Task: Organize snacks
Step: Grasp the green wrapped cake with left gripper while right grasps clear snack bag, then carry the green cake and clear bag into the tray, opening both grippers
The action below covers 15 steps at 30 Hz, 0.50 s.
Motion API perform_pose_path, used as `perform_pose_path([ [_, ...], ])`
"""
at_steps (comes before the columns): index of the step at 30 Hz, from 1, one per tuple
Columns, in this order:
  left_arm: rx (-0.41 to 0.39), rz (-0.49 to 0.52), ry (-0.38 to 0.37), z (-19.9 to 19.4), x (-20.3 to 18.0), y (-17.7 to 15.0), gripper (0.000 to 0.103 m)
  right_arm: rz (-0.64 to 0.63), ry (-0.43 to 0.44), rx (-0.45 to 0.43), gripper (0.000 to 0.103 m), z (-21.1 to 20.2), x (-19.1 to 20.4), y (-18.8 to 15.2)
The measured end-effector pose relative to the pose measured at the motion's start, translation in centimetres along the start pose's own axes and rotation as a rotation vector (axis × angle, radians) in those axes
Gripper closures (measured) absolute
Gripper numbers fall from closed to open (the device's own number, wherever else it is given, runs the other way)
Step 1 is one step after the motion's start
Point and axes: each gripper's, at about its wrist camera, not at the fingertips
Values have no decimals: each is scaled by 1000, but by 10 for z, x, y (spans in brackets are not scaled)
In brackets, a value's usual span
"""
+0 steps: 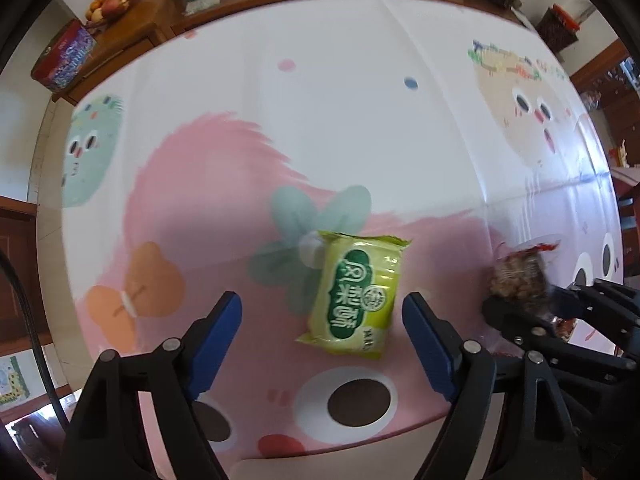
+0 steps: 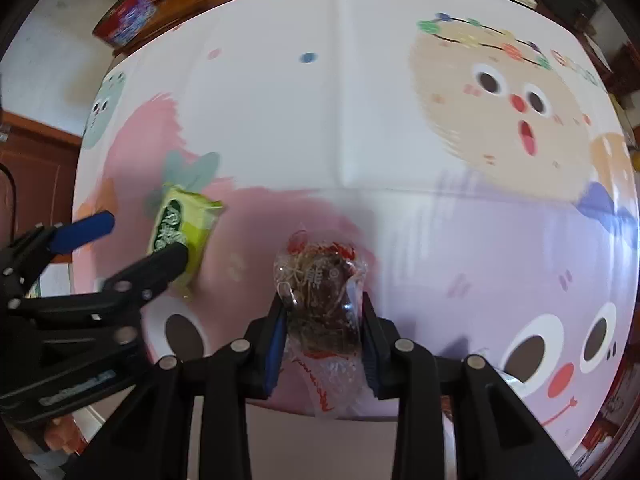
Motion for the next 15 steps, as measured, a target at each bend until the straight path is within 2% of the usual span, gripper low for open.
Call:
perform_pose_path([
  [2, 26, 2, 1, 7, -3, 0, 42, 18, 1, -3, 70, -3, -6, -5],
  [4, 18, 8, 19, 6, -6, 1, 44, 31, 3, -12, 70, -7, -11, -9],
  [6, 7, 15, 17, 4, -9, -1, 57, 40, 8, -23, 70, -11, -16, -12],
  [7, -3, 24, 19, 2, -12, -1, 68, 47, 11, -35, 70, -18, -20, -16],
  [12, -25, -3, -29, -3, -16, -7, 69, 77, 34, -114, 70, -43, -25, -35],
  [15, -93, -46, -20, -26, -17, -13, 69, 89, 45, -176, 70, -61, -24, -42],
])
Point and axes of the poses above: each gripper's, at about its wrist camera, not at the fingertips, and z roughly the way its jaws point, x to its left, y to its top
